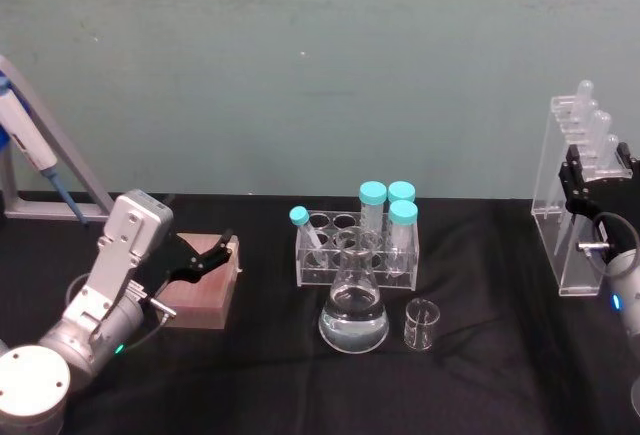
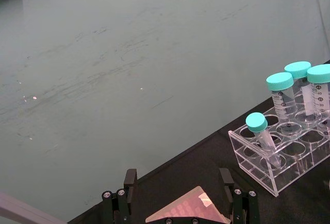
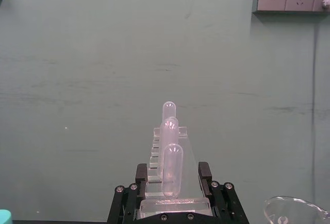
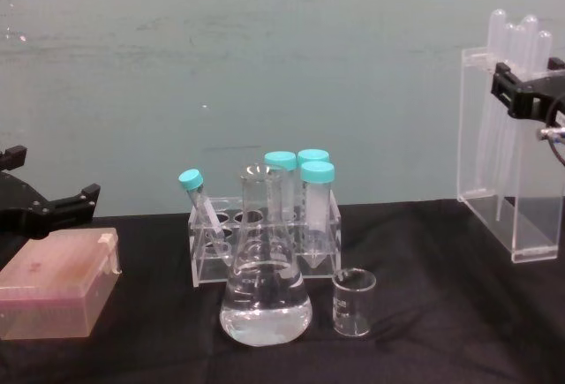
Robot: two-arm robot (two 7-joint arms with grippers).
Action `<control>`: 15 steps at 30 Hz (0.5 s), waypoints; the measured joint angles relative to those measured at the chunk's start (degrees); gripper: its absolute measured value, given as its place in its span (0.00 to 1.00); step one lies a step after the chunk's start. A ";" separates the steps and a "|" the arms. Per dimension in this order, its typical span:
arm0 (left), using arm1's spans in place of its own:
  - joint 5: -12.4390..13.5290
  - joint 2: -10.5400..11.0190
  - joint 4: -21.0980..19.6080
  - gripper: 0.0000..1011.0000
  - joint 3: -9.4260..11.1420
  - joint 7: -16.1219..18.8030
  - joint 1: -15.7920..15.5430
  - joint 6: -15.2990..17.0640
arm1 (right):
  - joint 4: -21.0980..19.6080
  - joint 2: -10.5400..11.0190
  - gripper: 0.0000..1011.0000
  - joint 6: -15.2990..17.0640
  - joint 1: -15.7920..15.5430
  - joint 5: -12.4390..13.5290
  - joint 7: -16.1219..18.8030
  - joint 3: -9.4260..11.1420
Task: Place the experimental apparatus aside using one hand.
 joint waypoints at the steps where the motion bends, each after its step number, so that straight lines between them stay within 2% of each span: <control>1: 0.00 0.00 0.00 0.99 0.00 0.00 0.00 0.00 | 0.06 0.06 0.60 -0.04 0.02 0.06 0.03 0.10; 15: 0.00 0.00 0.00 0.99 0.00 0.00 0.00 0.00 | 0.35 1.44 0.60 -0.51 0.23 0.94 0.96 1.73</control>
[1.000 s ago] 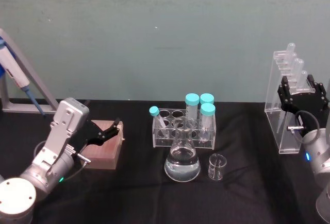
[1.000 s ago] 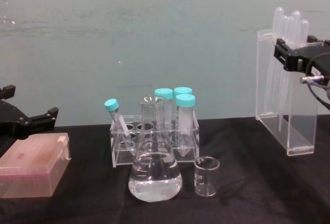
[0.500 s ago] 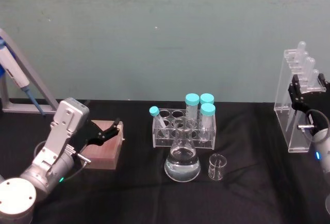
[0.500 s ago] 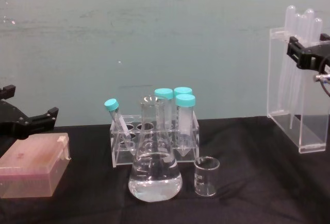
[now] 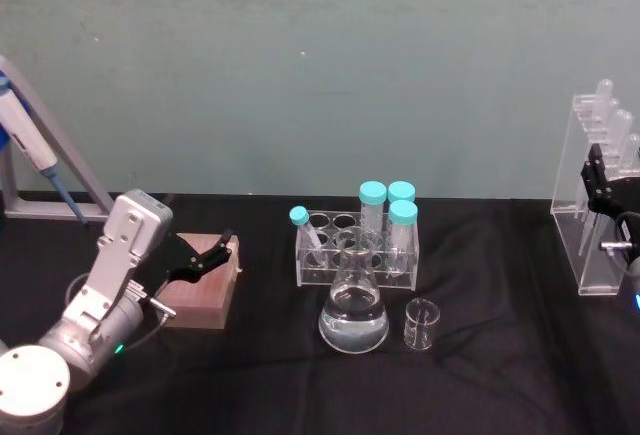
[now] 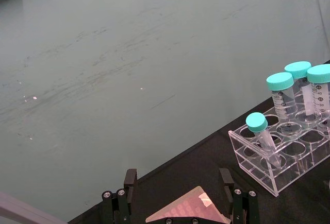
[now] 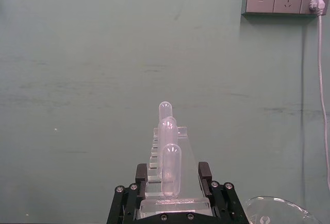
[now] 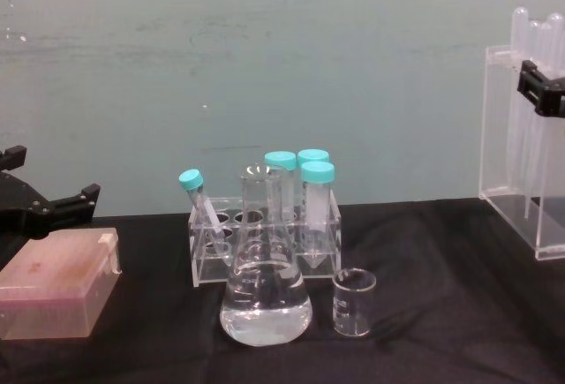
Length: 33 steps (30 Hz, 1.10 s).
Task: Place the experimental apparatus aside using one hand.
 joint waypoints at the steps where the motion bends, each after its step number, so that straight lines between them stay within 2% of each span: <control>1: 0.00 0.00 0.00 0.99 0.00 0.00 0.00 0.00 | 0.08 0.18 0.60 -0.05 0.01 0.18 0.23 0.17; 33: 0.00 0.00 0.00 0.99 0.00 0.00 0.00 0.00 | 2.10 3.53 0.60 -1.24 0.12 2.10 2.45 3.01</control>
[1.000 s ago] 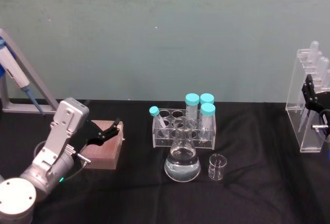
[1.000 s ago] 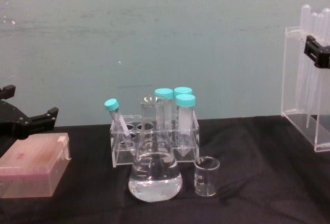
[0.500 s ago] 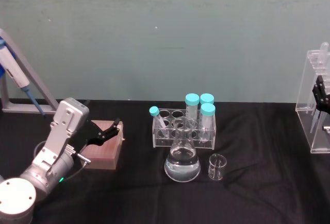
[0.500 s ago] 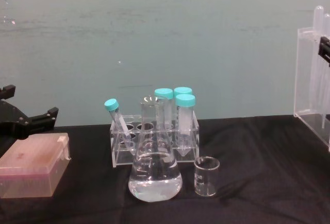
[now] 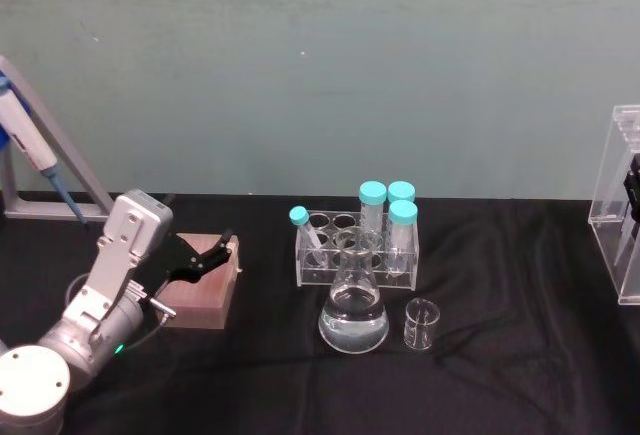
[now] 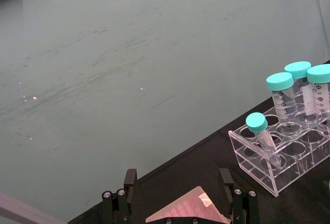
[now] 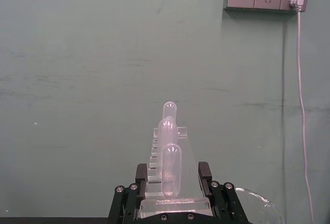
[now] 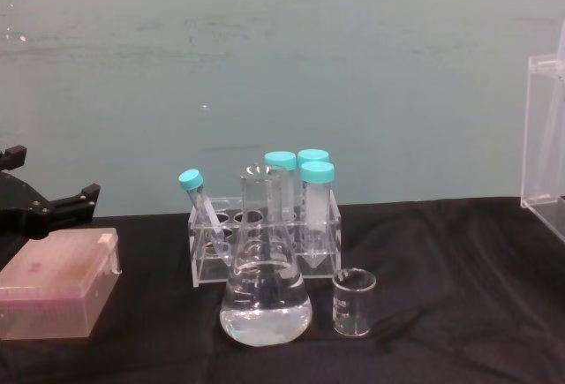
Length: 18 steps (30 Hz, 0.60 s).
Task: Place the experimental apparatus aside using one hand.
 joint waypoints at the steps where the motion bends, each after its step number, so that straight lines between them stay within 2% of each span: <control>1: 0.00 0.00 0.00 0.99 0.00 0.00 0.00 0.00 | 0.01 0.04 0.60 0.00 -0.01 0.07 0.05 0.06; 18: 0.00 0.01 0.00 0.99 0.00 0.00 0.00 0.00 | 0.88 0.49 0.60 -0.18 -0.02 1.56 0.92 1.15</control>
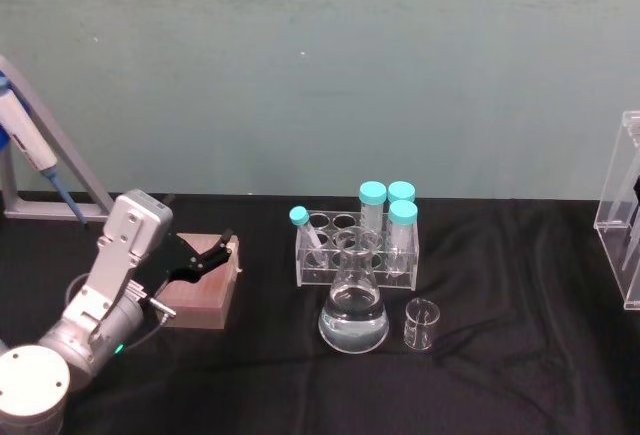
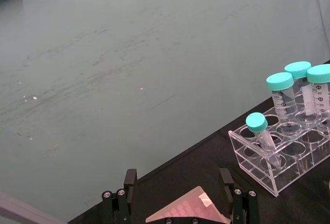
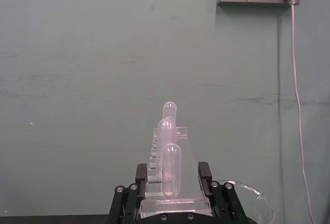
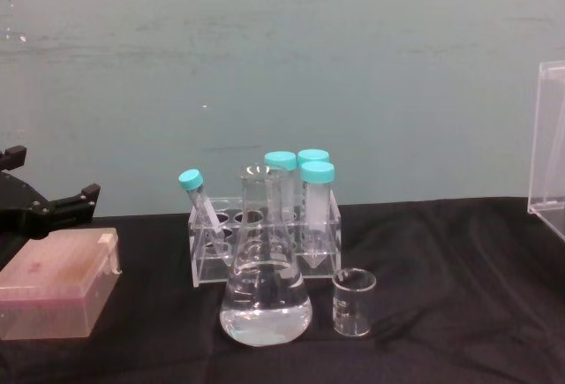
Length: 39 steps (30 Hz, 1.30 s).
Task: Place the experimental apparatus aside using one hand.
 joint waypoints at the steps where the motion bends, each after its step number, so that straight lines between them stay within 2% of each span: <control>1: 0.00 0.00 0.00 0.99 0.00 0.00 0.00 0.00 | 0.07 0.00 0.60 -0.02 0.02 0.07 0.03 0.04; 39: 0.00 0.00 0.00 0.99 0.00 0.00 0.00 0.00 | 2.74 -0.12 0.60 -0.64 1.13 1.89 1.01 0.23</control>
